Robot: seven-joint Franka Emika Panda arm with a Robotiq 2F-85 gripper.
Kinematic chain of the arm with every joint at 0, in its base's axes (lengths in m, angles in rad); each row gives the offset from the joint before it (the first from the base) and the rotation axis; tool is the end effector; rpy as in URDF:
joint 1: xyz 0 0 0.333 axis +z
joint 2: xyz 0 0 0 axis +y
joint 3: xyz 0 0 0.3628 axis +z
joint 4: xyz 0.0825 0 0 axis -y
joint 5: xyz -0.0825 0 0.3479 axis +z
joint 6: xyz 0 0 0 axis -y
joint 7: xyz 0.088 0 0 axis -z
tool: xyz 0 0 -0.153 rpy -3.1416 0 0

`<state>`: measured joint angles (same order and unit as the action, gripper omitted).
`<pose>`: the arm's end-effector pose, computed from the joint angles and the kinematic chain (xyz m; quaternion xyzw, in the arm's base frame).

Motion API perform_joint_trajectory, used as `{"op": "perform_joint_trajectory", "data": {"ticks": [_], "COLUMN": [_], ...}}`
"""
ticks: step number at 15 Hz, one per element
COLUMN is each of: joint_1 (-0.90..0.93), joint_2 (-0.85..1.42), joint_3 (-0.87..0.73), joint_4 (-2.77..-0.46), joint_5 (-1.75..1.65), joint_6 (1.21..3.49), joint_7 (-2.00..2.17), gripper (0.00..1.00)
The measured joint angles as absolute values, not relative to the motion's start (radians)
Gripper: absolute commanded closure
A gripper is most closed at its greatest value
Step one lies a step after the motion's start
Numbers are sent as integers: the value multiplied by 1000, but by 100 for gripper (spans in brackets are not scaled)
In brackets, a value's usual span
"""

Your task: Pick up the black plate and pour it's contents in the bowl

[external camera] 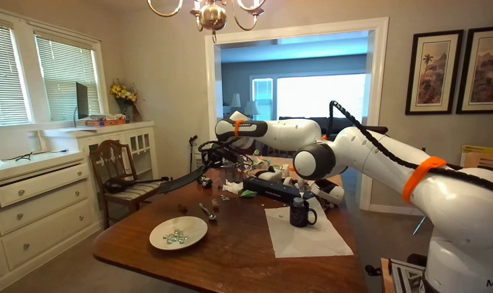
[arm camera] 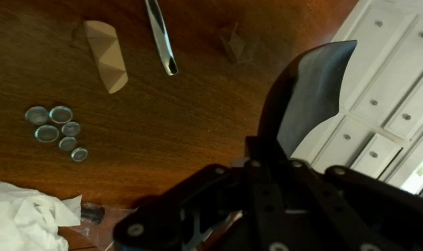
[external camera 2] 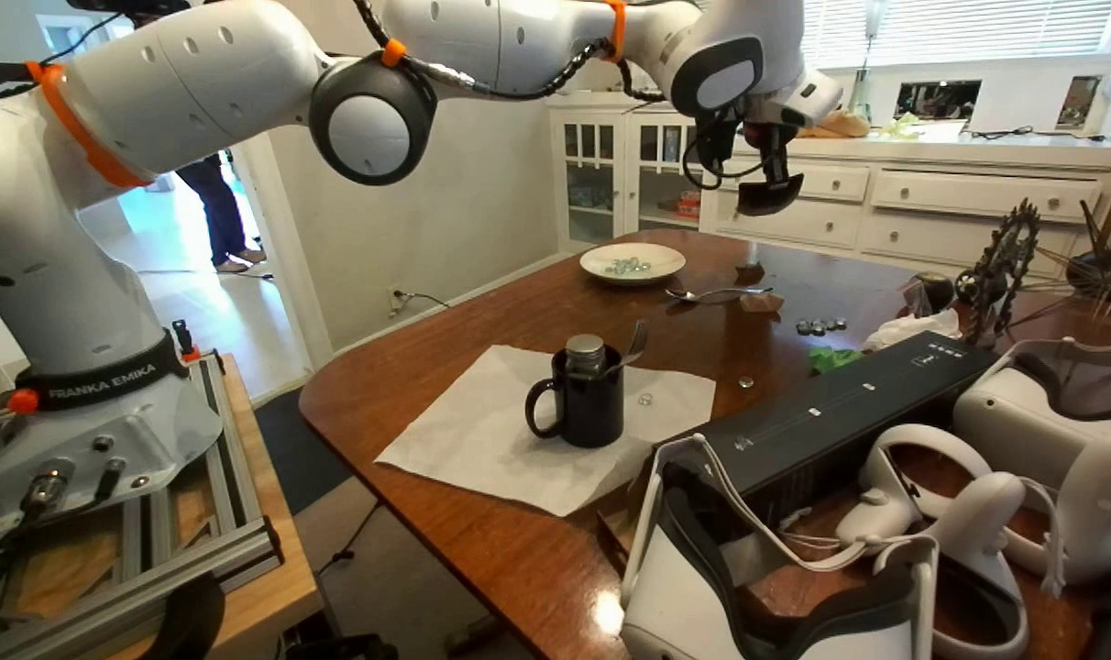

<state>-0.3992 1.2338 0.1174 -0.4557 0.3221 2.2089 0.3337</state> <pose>0.8292 -0.2885 0.3346 -0.8629 0.3897 -0.2535 0.1983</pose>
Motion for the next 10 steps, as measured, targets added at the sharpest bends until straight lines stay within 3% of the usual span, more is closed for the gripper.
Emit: {"op": "perform_joint_trajectory", "data": {"ticks": [10], "joint_1": [-438], "joint_2": [1403], "joint_3": [465], "joint_4": [-454], "joint_5": [567], "joint_6": [2550], "joint_7": [-47], "gripper": [98]}}
